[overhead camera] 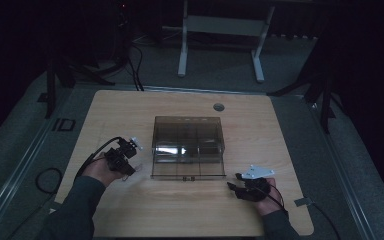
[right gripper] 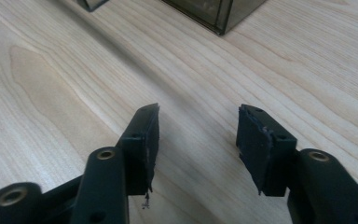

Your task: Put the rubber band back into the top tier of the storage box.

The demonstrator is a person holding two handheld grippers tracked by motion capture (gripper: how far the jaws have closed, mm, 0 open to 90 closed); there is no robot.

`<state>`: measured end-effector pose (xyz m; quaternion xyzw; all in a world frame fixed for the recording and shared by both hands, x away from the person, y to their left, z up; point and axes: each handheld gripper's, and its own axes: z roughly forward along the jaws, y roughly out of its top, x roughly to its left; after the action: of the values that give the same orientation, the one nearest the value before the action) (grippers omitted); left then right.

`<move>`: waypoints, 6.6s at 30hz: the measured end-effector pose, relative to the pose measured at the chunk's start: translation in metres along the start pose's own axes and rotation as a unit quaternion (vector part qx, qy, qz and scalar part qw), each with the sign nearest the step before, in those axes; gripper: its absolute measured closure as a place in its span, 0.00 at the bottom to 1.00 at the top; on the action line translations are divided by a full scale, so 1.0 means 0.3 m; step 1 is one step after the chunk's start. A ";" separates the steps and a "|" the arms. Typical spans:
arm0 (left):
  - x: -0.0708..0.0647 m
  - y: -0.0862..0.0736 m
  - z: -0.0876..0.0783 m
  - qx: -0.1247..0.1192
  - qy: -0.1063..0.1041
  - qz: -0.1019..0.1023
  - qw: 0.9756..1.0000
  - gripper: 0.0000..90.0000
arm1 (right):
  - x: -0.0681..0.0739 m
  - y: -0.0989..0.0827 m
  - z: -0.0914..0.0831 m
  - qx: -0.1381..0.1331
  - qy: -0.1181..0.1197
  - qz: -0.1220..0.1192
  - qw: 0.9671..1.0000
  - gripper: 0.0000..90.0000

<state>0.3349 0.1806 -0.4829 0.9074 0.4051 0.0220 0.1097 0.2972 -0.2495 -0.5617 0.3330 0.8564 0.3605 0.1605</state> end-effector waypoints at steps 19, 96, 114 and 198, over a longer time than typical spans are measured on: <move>0.008 0.003 -0.046 -0.005 -0.005 0.006 1.000 0.96 | -0.018 -0.008 0.007 -0.010 0.004 0.017 1.000 0.47; -0.034 0.079 -0.186 -0.034 0.004 0.053 0.998 0.95 | -0.017 -0.005 0.022 0.005 -0.004 0.023 1.000 0.16; -0.060 0.108 -0.204 -0.032 0.005 0.068 0.997 0.95 | -0.018 -0.005 0.022 0.005 -0.004 0.023 1.000 0.16; -0.233 0.301 -0.177 0.002 0.005 0.144 0.990 0.95 | -0.017 -0.004 0.022 0.005 -0.004 0.023 1.000 0.16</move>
<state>0.3469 0.0800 -0.4080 0.9564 0.2707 0.0413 0.1015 0.3037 -0.2504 -0.5670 0.3552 0.8496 0.3582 0.1540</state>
